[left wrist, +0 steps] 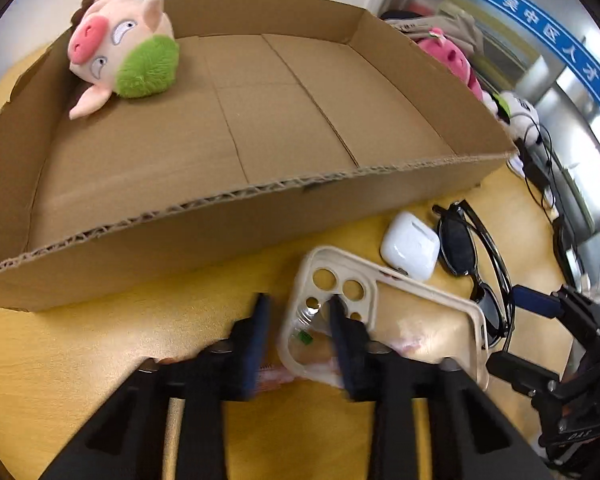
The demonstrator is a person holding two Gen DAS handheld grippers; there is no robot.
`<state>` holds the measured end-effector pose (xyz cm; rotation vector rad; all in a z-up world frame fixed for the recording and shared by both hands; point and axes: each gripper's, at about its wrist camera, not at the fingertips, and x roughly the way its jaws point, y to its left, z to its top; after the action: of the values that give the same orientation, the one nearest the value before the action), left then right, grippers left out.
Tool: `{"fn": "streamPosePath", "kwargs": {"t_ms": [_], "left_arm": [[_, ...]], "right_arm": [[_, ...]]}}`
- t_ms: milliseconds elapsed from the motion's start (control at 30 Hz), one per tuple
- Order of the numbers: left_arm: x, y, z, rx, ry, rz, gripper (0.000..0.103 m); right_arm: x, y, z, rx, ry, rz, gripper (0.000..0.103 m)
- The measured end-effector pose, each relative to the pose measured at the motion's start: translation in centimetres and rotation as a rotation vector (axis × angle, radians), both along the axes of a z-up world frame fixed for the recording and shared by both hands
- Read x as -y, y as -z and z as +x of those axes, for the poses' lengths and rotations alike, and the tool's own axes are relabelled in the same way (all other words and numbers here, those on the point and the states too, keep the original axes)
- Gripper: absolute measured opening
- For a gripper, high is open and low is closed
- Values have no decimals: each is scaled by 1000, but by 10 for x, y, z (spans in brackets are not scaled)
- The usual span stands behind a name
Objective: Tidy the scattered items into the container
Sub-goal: 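Reach the left tool to the clear phone case and close on it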
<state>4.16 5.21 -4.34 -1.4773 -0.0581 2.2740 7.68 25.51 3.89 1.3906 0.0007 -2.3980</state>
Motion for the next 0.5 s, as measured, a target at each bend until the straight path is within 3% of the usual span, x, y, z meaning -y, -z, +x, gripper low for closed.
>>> {"fn": "streamPosePath", "kwargs": {"t_ms": [233, 467, 500], "left_arm": [[6, -4, 11, -1, -9, -55, 8], [25, -4, 36, 0, -63, -89, 7], [27, -4, 40, -1, -71, -86, 7]], "right_arm": [[-1, 6, 14, 50, -44, -42, 77], [-12, 12, 10, 67, 16, -55, 69], [-13, 14, 9, 72, 21, -55, 64]]}}
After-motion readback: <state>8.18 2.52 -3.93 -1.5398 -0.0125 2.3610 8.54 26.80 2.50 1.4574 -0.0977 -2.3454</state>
